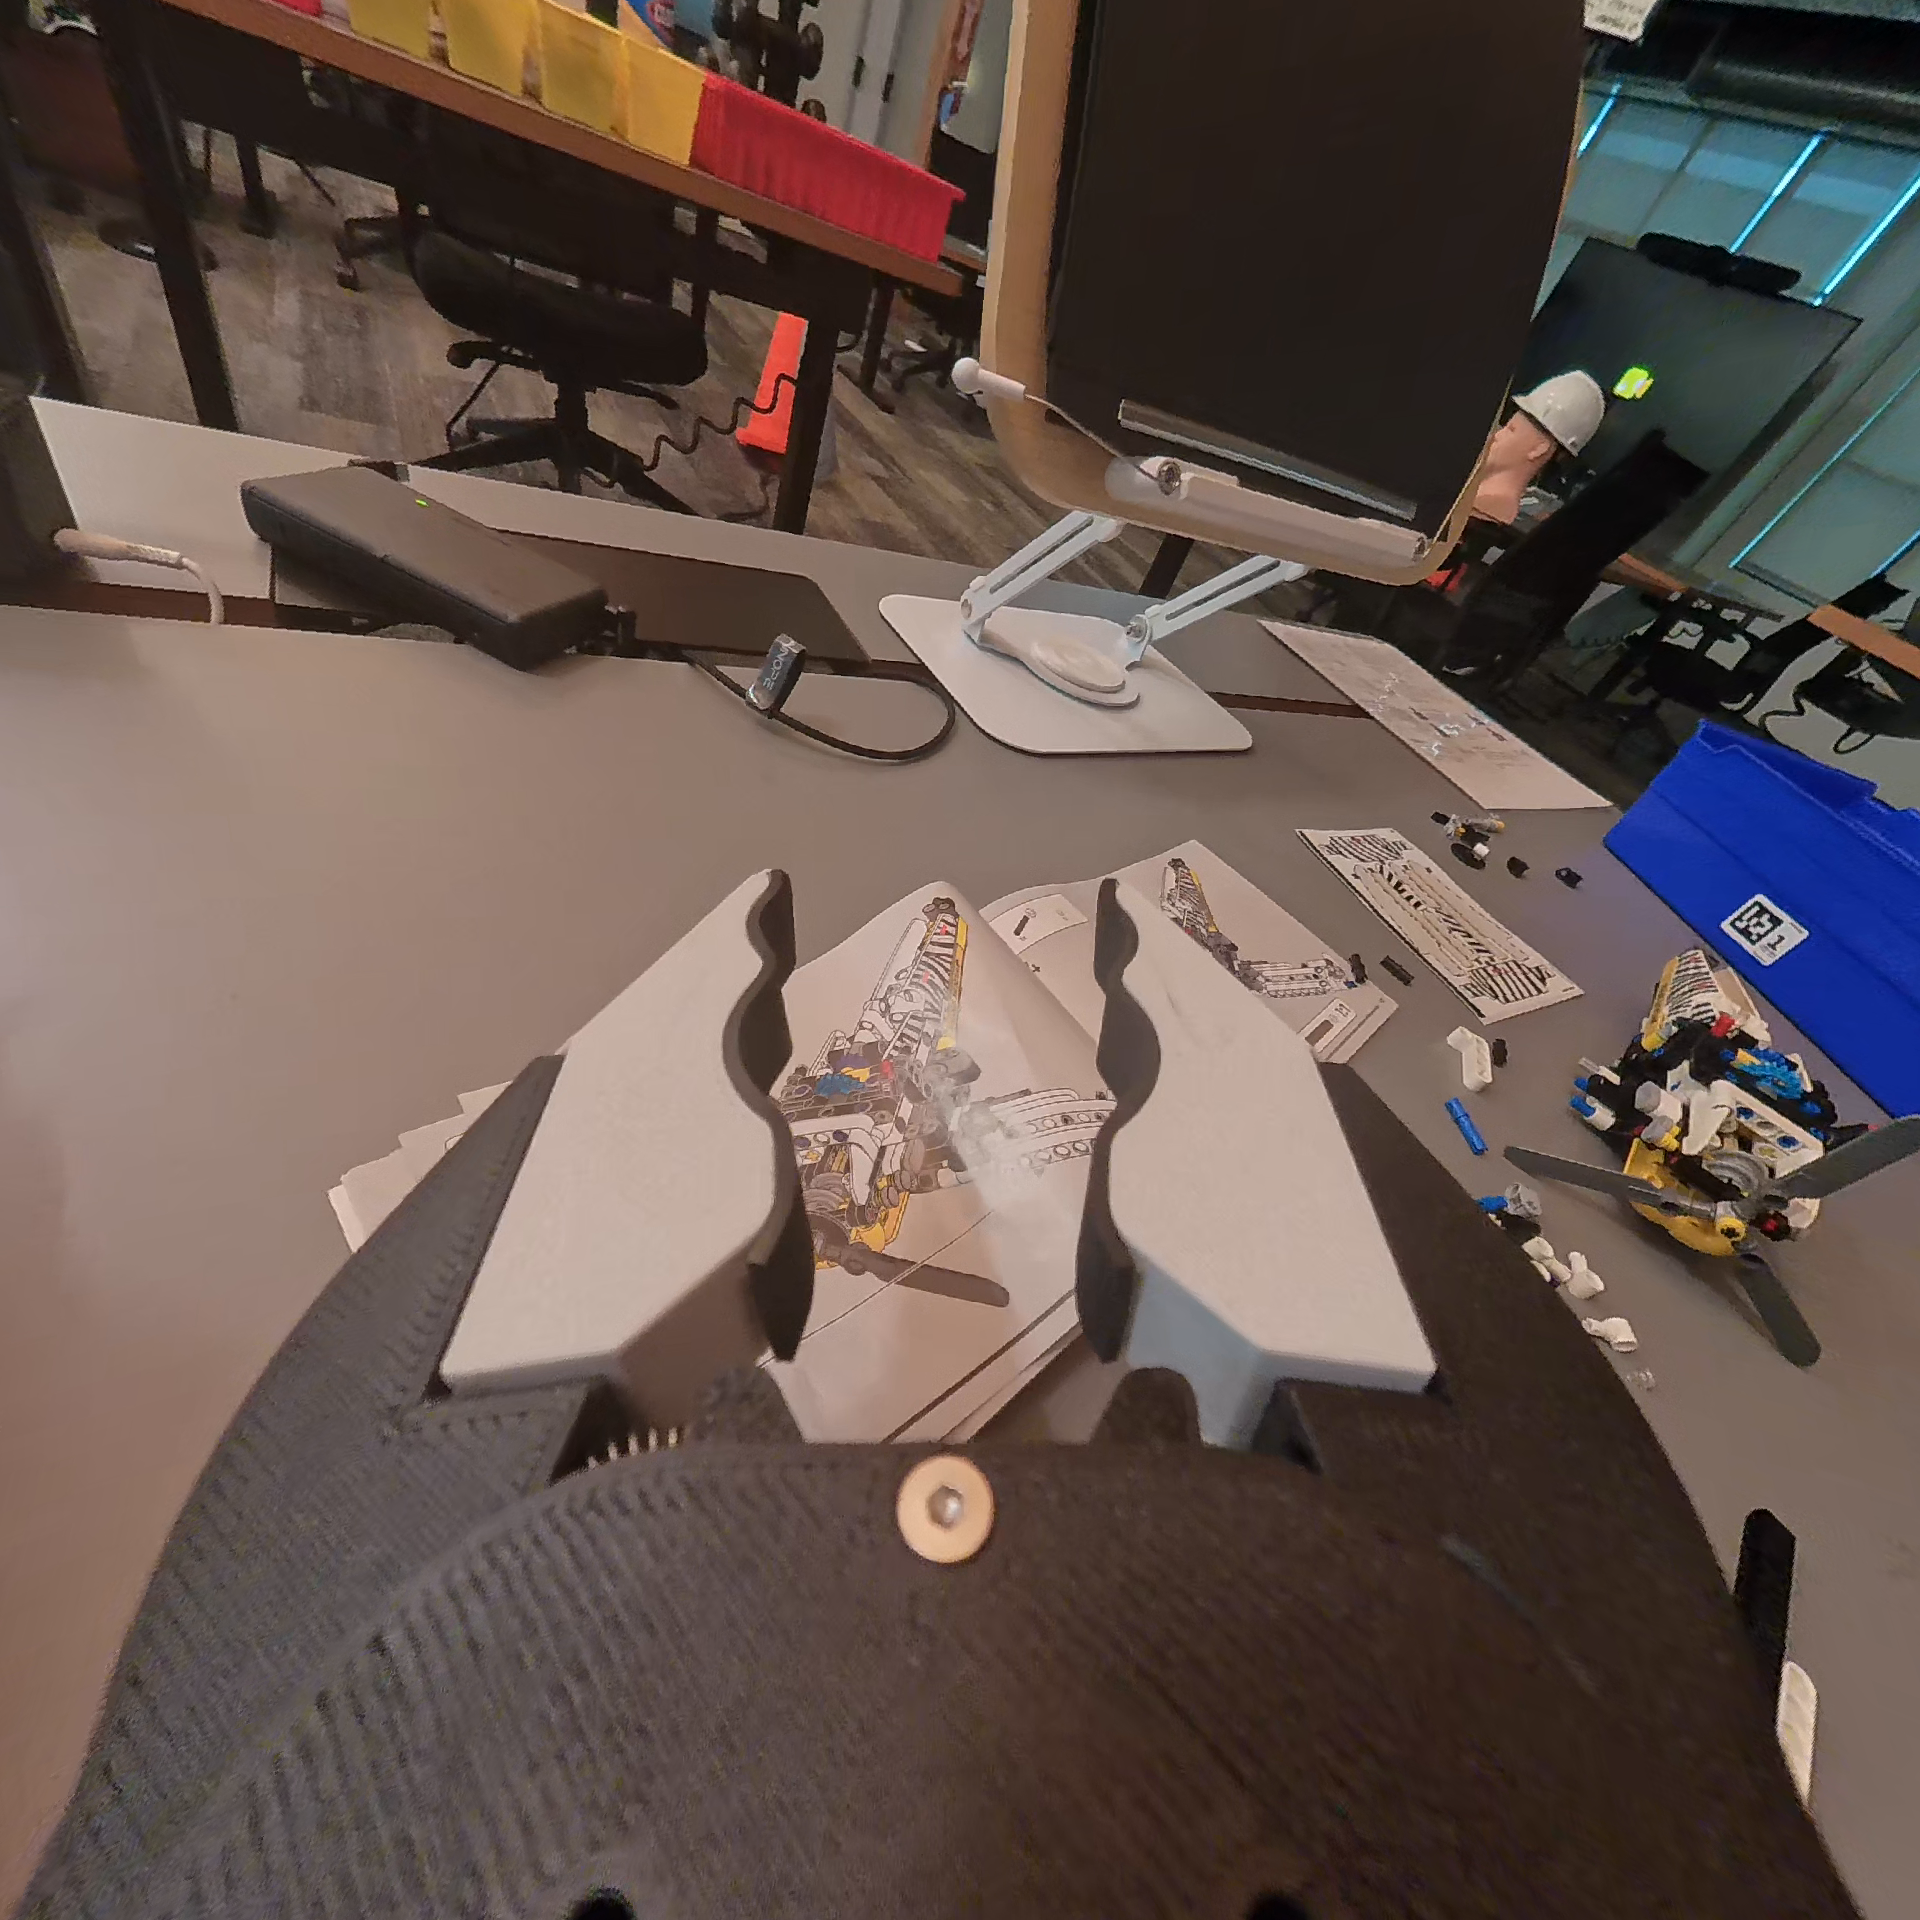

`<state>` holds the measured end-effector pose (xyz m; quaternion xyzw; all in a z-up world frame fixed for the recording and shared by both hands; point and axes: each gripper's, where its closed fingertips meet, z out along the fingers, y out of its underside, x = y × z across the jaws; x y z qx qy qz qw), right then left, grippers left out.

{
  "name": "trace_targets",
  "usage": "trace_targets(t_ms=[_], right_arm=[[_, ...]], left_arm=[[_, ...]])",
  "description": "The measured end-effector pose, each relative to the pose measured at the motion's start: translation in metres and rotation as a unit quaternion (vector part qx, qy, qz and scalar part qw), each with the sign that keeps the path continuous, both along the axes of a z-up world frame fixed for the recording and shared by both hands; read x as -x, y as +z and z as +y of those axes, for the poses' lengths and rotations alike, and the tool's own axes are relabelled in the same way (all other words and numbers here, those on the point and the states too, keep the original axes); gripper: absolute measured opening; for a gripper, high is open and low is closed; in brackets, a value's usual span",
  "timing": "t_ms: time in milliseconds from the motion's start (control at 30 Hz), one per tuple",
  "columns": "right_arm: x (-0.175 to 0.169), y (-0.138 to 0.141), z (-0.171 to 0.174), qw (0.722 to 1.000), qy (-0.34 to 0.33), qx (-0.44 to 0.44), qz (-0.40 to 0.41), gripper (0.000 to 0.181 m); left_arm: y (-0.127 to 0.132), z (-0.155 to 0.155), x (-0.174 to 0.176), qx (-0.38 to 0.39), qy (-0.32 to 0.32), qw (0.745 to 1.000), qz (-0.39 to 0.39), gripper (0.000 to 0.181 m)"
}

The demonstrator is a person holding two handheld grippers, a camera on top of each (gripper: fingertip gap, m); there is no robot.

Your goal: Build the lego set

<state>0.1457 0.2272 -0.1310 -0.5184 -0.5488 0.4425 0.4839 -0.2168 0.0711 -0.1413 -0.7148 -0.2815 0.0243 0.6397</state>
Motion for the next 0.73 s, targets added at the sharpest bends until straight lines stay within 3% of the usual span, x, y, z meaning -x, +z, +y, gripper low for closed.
trace_targets(t_ms=[133, 267, 733], right_arm=[[0.000, -0.057, 0.025, 0.985, -0.057, 0.107, -0.124, 0.032], [-0.001, -0.094, 0.038, 0.968, -0.098, 0.084, -0.214, 0.032], [0.022, -0.112, 0.050, 0.953, -0.094, 0.021, -0.286, 0.032]], left_arm=[[-0.002, 0.002, -0.002, 0.004, -0.002, 1.000, 0.001, 0.057], [-0.003, 0.005, -0.004, 0.010, -0.005, 1.000, 0.003, 0.056], [-0.008, 0.009, -0.007, 0.024, -0.010, 1.000, 0.008, 0.057]])
